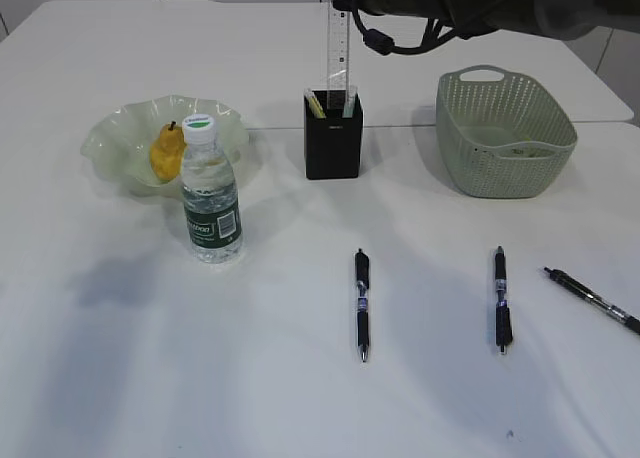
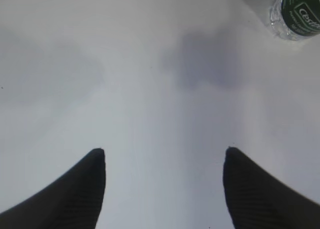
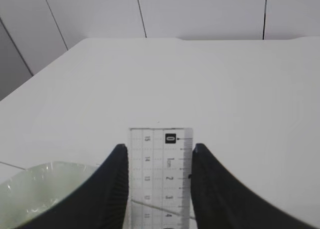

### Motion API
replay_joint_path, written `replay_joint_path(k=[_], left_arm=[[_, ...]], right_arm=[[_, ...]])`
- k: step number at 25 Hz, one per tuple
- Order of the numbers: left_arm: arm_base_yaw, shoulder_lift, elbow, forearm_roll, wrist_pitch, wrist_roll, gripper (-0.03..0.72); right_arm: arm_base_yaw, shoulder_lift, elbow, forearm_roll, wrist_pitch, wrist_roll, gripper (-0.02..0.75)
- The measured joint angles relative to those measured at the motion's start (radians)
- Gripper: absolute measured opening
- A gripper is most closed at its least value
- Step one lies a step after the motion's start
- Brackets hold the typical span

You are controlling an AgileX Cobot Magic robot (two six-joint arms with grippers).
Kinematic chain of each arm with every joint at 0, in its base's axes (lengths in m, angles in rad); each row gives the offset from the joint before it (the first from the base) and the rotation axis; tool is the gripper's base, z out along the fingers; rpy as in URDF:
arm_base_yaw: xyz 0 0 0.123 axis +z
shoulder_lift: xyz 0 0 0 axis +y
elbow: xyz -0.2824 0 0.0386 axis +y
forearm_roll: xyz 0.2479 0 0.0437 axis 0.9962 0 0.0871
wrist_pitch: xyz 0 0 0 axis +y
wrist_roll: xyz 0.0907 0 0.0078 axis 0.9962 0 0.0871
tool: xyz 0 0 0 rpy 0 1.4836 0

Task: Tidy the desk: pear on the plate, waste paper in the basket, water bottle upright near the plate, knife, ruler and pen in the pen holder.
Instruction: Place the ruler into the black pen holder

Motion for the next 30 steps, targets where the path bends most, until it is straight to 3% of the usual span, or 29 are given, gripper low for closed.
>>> replay_joint_path(k=[30], left_arm=[[0.000,0.000,0.000,0.000,-0.018,0.000,0.521]], right_arm=[[-0.010,0.200,-0.196,0.020,-0.057,0.000,0.280]])
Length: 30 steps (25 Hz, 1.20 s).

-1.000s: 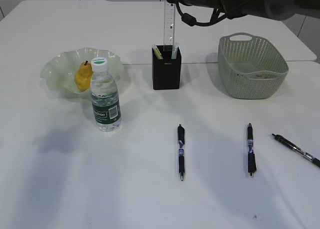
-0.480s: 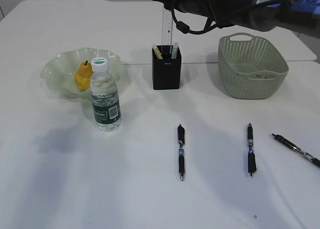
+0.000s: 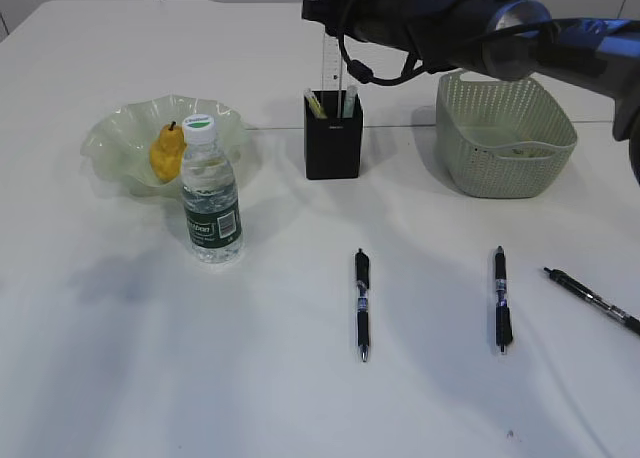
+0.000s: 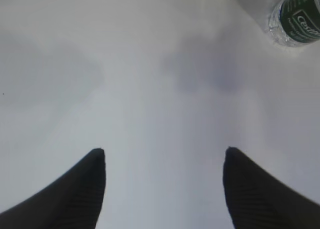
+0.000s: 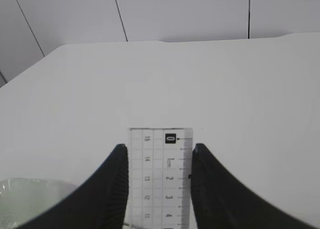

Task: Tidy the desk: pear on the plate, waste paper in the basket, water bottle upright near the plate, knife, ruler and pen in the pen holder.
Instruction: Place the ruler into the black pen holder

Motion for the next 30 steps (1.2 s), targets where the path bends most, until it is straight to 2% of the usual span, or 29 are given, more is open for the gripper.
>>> replay_joint_path(k=[25,30], left_arm=[[0.000,0.000,0.000,0.004,-0.008,0.000,0.521],[0.000,0.000,0.000,0.004,-0.008,0.000,0.521]], right_arm=[[-0.008,0.064,-0.007,0.014,0.005,0.000,0.283],[-0.008,0.064,-0.007,0.014,0.008,0.000,0.316]])
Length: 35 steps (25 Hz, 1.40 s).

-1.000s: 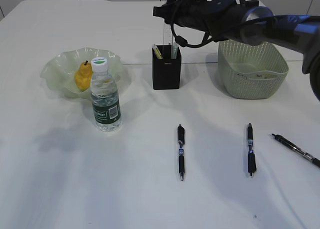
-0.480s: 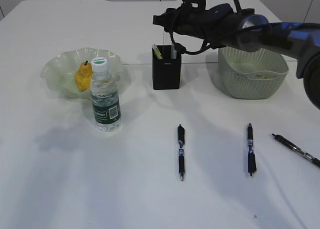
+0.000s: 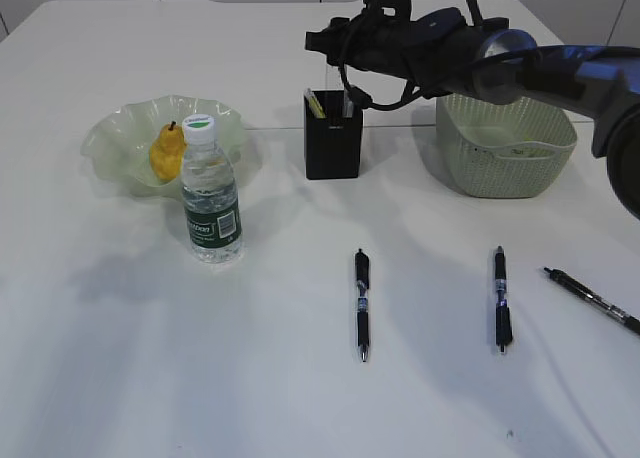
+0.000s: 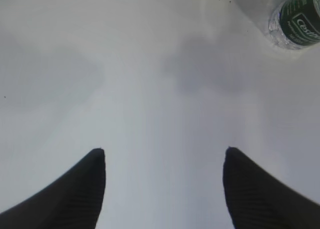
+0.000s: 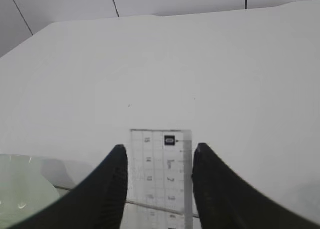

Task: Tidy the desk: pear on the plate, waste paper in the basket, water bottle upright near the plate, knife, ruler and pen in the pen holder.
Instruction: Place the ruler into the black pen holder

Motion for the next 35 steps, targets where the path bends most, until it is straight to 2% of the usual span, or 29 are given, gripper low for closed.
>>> replay_joint_path(k=[6,35], left_arm=[[0.000,0.000,0.000,0.000,0.000,0.000,0.521],[0.000,0.000,0.000,0.000,0.006,0.000,0.521]], right_arm=[[0.000,0.000,0.000,0.007,0.002,0.000,0.354],[0.000,0.000,0.000,0.028,0.045,-0.014,0.356]])
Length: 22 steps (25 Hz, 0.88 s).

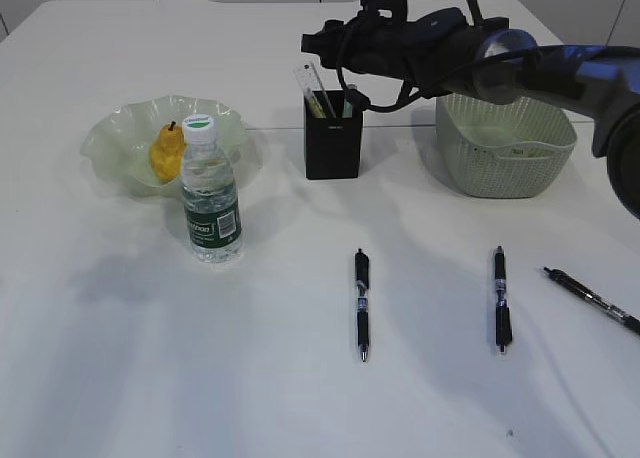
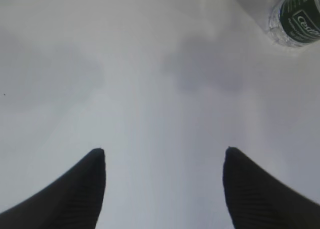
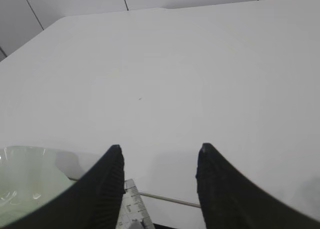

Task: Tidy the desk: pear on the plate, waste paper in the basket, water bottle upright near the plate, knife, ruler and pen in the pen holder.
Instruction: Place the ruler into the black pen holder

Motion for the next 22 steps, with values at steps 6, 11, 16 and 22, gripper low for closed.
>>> replay_joint_path(k=[6,11,16,22], left_arm=[[0.000,0.000,0.000,0.000,0.000,0.000,0.521],[0.000,0.000,0.000,0.000,0.000,0.000,0.521],[0.000,0.000,0.000,0.000,0.000,0.000,0.521],[0.000,0.000,0.000,0.000,0.000,0.000,0.521]], right_arm=[[0.000,0.000,0.000,0.011,0.036,-0.002,0.356],[0.000,0.000,0.000,0.043,0.045,-0.002,0.356],[0.000,0.000,0.000,0.102,0.045,-0.002,0.356],[0.000,0.000,0.000,0.195,0.051,-0.002,0.356]])
